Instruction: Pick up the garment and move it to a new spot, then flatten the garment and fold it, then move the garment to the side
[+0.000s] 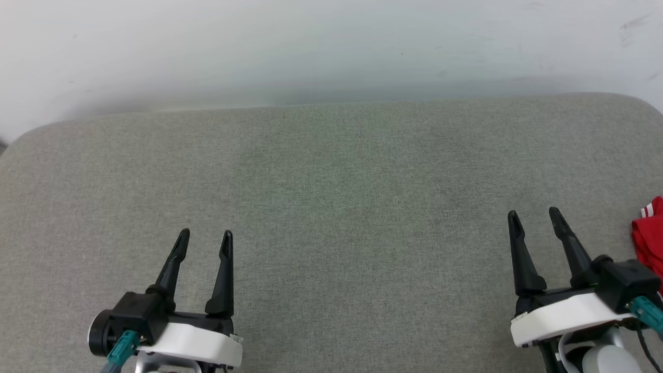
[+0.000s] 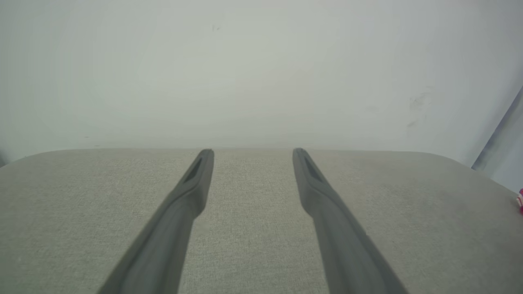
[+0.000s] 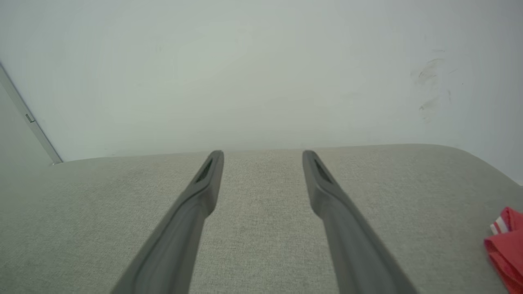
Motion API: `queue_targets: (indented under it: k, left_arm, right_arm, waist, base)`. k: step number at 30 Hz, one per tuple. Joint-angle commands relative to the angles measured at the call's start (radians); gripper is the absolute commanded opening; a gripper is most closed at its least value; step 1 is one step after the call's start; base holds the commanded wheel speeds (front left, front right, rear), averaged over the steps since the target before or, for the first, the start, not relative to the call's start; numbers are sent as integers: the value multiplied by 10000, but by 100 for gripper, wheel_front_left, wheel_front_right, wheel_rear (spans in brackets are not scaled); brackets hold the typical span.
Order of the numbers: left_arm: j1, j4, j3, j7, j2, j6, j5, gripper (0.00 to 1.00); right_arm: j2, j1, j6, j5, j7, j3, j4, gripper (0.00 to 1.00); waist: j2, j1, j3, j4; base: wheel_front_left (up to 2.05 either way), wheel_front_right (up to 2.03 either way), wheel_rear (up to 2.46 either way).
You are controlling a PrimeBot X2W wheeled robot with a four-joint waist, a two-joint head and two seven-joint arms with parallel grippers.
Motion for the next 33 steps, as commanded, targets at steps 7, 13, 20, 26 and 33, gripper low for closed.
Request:
queue_targets:
  k: [7, 13, 20, 26, 33]
  left_arm:
    - [59, 241, 4, 135, -10, 13, -753, 0]
    - [-51, 424, 58, 393, 61, 13, -1992, 0]
    - [-179, 642, 112, 666, 116, -5, -3298, 0]
    - [-267, 809, 161, 880, 153, -18, -4323, 0]
    - [-380, 989, 232, 1159, 190, -30, -5583, 0]
  right_arm:
    - [-22, 128, 0, 752, 67, 48, 258, 0]
    - [-102, 57, -1, 2000, 250, 30, 420, 0]
    - [-164, -12, -1, 3312, 437, 10, 583, 0]
    - [-204, -57, -1, 4336, 593, -16, 700, 0]
    - [-245, -107, -2, 5596, 794, -60, 847, 0]
  waist:
    - [0, 0, -9, 4]
    - [0, 0, -48, 13]
    - [0, 0, -94, 23]
    - [0, 0, -133, 31]
    - [0, 0, -186, 43]
  base:
    - [0, 0, 0]
    - [0, 0, 0]
    - [0, 0, 0]
    - [0, 0, 0]
    - [0, 0, 0]
